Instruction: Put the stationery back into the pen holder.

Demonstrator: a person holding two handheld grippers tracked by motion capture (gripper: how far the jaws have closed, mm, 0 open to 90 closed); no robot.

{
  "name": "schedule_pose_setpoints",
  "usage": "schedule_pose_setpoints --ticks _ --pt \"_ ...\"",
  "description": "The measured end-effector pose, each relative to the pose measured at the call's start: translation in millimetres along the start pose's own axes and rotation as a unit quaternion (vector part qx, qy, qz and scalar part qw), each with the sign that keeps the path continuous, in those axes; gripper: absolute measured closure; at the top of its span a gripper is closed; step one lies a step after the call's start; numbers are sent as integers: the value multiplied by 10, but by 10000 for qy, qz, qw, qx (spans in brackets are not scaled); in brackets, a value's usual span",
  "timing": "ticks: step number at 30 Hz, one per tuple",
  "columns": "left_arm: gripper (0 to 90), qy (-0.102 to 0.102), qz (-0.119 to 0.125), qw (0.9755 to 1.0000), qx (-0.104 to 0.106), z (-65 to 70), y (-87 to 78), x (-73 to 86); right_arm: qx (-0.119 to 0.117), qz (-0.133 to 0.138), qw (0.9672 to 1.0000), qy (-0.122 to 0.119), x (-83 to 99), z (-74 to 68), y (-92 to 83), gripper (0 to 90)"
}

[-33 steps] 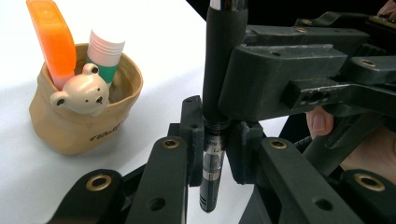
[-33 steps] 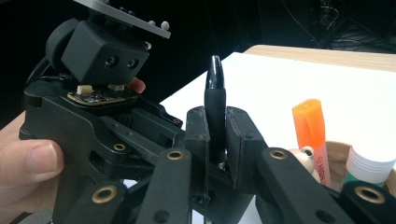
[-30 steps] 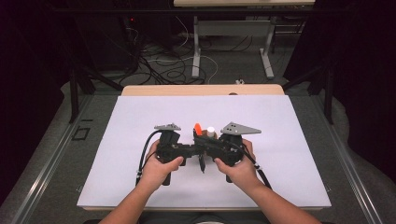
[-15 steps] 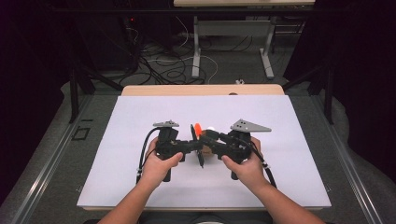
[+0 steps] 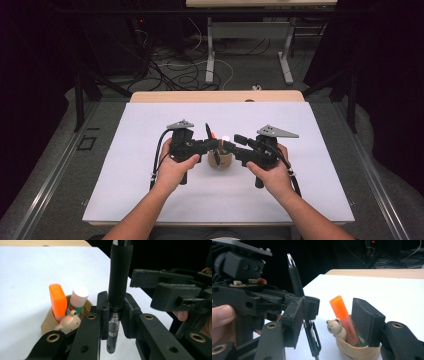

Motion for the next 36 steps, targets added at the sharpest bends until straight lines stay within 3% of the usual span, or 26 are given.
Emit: schedule_pose_setpoints --ticks 16,22,25,28,32,36 --pt "789 383 297 9978 -454 10 195 -93 233 -36 9997 1 58 159 15 281" --pt "789 638 401 9942 -762 25 278 -89 412 -71 9991 91 56 243 17 240" --pt "789 770 403 9921 -908 39 315 -81 498 -36 9988 -1 43 283 15 213" --pt "789 869 395 9904 -1001 42 363 -72 548 -70 9985 40 39 304 12 201" --pt "789 886 328 9899 -1057 50 421 -54 647 -73 9979 37 49 351 19 193" --pt "790 1043 264 9871 -1184 47 476 -32 734 -97 9972 58 57 396 22 191"
Point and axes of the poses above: each handheld gripper's, and its own axes: y roughly forward along the jaws, x roughly out of its underside, z roughly to its right, the point moved 1 cm from there along y, roughly forward along the jaws, and after that the axes turned 6 degrees about x, right-handed, at the moved point
